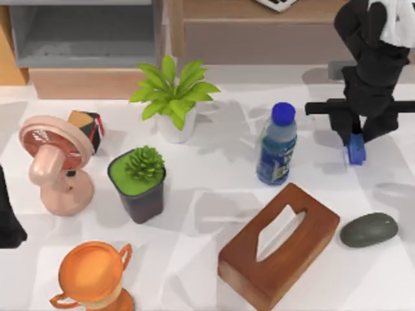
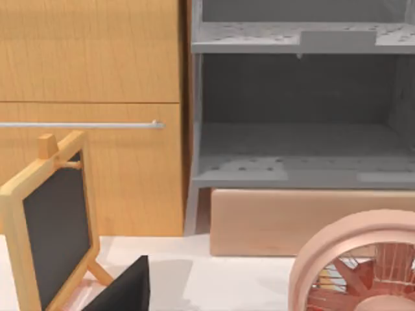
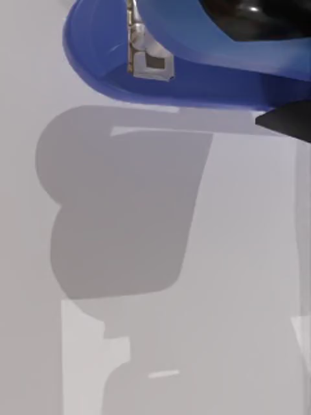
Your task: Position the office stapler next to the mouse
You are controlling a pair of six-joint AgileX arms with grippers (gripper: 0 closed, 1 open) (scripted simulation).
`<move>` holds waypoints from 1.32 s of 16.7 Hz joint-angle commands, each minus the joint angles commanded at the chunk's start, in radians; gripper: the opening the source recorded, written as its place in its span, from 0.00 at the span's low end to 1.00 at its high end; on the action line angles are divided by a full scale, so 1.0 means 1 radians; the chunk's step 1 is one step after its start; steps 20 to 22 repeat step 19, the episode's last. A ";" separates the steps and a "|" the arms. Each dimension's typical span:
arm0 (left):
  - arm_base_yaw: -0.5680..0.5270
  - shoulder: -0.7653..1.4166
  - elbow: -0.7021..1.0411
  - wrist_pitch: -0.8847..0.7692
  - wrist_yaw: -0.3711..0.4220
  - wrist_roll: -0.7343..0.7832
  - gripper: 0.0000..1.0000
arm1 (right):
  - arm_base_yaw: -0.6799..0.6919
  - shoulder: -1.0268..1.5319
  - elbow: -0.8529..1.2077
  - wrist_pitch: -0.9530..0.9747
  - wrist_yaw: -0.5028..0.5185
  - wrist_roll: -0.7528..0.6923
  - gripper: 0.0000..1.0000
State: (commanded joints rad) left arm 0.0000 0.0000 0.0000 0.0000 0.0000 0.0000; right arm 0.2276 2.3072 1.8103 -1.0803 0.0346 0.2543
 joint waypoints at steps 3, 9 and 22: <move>0.000 0.000 0.000 0.000 0.000 0.000 1.00 | 0.000 0.000 0.000 0.000 0.000 0.000 0.23; 0.000 0.000 0.000 0.000 0.000 0.000 1.00 | 0.000 0.000 0.000 0.000 0.000 0.000 0.68; 0.000 0.000 0.000 0.000 0.000 0.000 1.00 | 0.000 0.000 0.000 0.000 0.000 0.000 1.00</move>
